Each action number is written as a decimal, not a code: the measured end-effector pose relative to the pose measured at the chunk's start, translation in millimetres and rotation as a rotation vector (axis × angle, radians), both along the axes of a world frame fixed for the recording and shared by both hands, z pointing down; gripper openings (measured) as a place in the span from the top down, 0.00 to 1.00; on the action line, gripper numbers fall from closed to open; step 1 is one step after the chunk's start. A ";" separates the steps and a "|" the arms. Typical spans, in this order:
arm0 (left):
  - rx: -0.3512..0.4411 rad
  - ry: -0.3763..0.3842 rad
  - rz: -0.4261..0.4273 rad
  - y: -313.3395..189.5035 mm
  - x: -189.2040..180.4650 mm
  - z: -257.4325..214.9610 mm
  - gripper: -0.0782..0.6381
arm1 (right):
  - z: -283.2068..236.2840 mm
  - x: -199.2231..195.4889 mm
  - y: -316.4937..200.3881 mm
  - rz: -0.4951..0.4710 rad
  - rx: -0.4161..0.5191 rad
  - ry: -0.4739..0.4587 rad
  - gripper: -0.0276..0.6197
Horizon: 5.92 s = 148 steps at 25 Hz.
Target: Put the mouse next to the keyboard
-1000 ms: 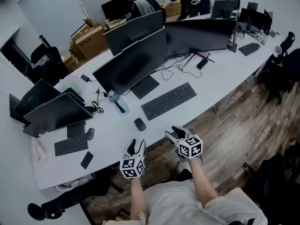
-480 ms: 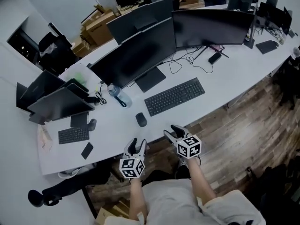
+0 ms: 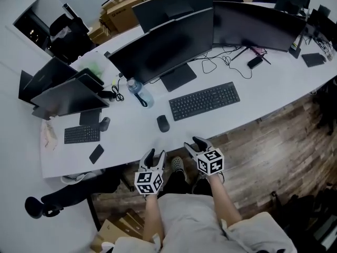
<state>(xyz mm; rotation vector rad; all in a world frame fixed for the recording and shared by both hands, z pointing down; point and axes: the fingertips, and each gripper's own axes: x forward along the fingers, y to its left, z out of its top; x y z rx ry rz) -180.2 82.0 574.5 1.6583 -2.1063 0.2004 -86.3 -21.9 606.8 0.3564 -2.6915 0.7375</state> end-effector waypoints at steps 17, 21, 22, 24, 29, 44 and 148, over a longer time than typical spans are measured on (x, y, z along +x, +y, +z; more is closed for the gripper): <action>0.032 0.010 0.006 -59.5 -122.9 0.0 0.62 | 42.3 -111.8 -52.4 0.023 0.086 0.190 0.63; 0.011 0.015 0.037 -66.6 -144.9 8.9 0.62 | 48.4 -146.0 -52.6 0.017 0.083 0.191 0.64; 0.006 0.019 0.046 -67.8 -148.0 11.3 0.62 | 50.8 -152.2 -52.0 0.017 0.082 0.195 0.63; -0.009 0.027 0.065 -70.6 -153.6 17.7 0.62 | 58.3 -163.9 -51.4 0.018 0.080 0.211 0.63; -0.033 0.049 0.110 -78.4 -164.3 35.6 0.62 | 78.8 -188.6 -48.4 0.016 0.086 0.265 0.63; -0.031 0.059 0.251 -110.1 -189.5 50.2 0.86 | 123.2 -232.8 -49.7 0.049 0.050 0.365 0.49; -0.054 0.152 0.168 -264.9 -65.3 54.6 0.86 | 70.6 -80.5 -250.0 0.067 0.136 0.335 0.49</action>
